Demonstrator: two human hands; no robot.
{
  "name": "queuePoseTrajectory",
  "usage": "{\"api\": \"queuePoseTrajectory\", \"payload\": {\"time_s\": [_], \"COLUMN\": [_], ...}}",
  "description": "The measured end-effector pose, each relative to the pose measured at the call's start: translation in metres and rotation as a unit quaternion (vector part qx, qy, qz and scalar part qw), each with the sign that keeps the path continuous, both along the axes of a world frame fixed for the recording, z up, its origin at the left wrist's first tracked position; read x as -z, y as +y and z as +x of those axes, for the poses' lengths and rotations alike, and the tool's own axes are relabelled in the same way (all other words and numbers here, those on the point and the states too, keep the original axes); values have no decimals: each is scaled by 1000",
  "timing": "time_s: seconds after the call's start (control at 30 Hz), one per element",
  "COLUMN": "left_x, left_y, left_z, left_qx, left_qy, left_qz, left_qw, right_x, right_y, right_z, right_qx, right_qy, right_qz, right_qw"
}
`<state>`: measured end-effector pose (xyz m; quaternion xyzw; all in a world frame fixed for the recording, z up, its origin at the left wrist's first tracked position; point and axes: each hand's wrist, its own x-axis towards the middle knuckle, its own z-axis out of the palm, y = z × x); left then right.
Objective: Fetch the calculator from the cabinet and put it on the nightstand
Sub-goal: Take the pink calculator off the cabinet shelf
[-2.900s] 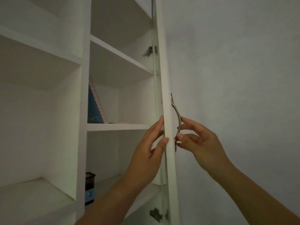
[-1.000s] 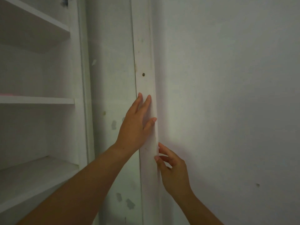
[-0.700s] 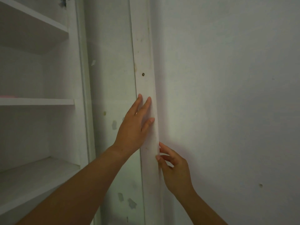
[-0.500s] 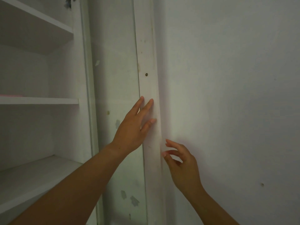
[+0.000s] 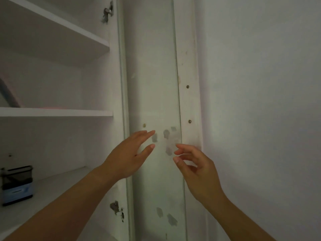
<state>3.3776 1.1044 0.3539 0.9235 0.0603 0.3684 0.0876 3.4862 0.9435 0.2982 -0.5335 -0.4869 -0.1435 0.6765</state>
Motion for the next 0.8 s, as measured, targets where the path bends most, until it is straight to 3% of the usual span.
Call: {"api": "queuePoseTrajectory", "payload": {"time_s": [0.43,0.8], "left_x": [-19,-39], "left_y": [108,161], "left_z": [-110,-161], "left_qx": [-151,-176], "left_qy": [5,3], "left_qz": [89,168], "left_qw": [985,970], "right_x": [-19,-37], "right_y": [158,248], "right_z": [-79,-109], "right_qx": [-129,-164], "right_qy": [3,-29], "right_qz": [1,36], "right_qw": [992,985]}}
